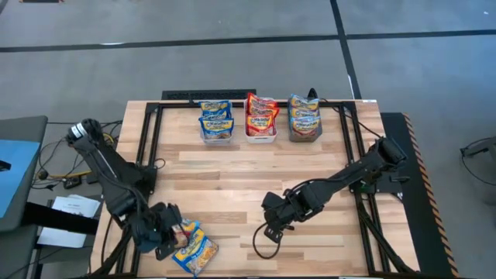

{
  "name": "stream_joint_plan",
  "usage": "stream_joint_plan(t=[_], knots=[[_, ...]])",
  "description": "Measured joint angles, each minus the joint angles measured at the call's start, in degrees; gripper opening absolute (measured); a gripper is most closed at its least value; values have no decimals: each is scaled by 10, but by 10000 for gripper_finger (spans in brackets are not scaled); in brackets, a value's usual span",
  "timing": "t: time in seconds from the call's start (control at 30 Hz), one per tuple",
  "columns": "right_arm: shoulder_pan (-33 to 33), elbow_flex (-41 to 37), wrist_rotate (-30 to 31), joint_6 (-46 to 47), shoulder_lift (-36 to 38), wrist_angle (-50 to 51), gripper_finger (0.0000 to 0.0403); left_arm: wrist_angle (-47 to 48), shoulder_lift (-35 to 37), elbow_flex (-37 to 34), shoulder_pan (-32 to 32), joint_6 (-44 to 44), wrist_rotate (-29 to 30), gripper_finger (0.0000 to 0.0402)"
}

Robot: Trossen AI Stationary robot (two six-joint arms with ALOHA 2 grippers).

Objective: Sort Maruchan noodles
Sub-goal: Put the light blue noodle pack into the black bin

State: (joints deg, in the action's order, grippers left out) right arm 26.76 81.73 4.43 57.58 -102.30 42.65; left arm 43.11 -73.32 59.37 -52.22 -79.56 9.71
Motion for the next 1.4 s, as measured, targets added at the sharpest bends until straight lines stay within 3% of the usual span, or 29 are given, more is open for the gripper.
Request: stream_joint_plan(t=[0.2, 0.4, 0.67, 0.83, 1.4], knots=[[0, 0, 4, 0, 0, 1, 98, -6, -34, 0, -12, -27, 0, 144], [3, 0, 30, -9, 0, 2, 98, -6, -53, 0, -9, 30, -6, 148], [10, 0, 32, -16, -1, 2, 98, -5, -69, 0, -8, 109, -28, 187], [12, 0, 33, -20, -1, 2, 98, -6, -80, 0, -8, 114, -18, 211], [13, 0, 49, -21, -1, 1, 98, 37, -165, 0, -12, 150, -2, 208]])
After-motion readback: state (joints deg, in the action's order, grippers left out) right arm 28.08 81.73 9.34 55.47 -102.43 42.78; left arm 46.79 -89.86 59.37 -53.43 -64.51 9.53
